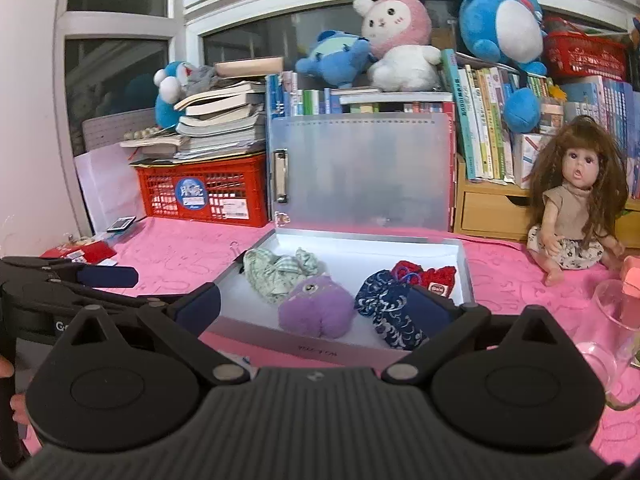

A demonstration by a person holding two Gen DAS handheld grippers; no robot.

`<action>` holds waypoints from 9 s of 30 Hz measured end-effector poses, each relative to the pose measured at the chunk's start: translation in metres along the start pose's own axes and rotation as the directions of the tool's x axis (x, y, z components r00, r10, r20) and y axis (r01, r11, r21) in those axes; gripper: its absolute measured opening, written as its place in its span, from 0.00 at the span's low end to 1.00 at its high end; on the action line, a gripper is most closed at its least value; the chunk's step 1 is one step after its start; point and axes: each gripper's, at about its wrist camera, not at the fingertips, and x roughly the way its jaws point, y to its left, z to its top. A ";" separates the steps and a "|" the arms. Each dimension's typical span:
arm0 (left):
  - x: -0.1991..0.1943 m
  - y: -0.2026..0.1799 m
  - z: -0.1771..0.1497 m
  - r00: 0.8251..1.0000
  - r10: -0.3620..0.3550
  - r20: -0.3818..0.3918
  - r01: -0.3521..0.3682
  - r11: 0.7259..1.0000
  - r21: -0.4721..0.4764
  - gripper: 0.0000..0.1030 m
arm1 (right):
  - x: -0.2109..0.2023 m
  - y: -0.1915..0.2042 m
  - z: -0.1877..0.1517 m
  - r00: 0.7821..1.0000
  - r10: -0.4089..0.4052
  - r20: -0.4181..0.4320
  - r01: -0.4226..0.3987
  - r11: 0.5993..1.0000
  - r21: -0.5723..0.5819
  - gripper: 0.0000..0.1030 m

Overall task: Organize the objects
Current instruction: 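Withdraw both open tools from the tray toward the white fluffy plush, then move the left tool to the yellow crochet toy while the right tool reaches the white plush, then close the left tool on the yellow crochet toy while the right tool grasps the white plush, then carry the yellow crochet toy and white plush over the white tray, then lower and open the left tool on the crochet toy while the right tool releases the plush, then withdraw both open tools from the tray toward the black cap and pink bow, then grasp the black round cap with the left tool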

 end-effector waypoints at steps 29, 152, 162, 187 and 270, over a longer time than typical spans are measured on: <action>-0.027 0.053 -0.072 0.992 0.089 -0.093 -0.090 0.996 -0.010 0.98 | 0.024 0.048 -0.054 0.986 0.082 -0.145 -0.100 0.987 -0.123 1.00; 0.001 0.031 -0.041 0.999 0.044 -0.003 -0.044 0.999 -0.002 0.18 | 0.049 0.048 -0.029 0.986 -0.005 -0.169 -0.014 0.994 -0.112 0.70; 0.059 0.022 0.007 0.996 -0.060 -0.060 0.058 0.997 -0.047 0.18 | 0.078 -0.026 0.003 0.953 -0.082 -0.293 0.106 0.992 0.067 0.70; 0.191 0.008 0.025 0.980 0.015 -0.199 -0.026 0.998 -0.052 0.18 | 0.157 -0.059 0.004 0.933 -0.055 -0.355 0.106 0.986 0.125 0.70; -0.077 -0.063 -0.146 0.962 -0.239 -0.133 0.263 0.942 0.210 0.35 | 0.014 -0.067 -0.089 0.946 -0.178 -0.272 0.189 0.982 0.012 0.95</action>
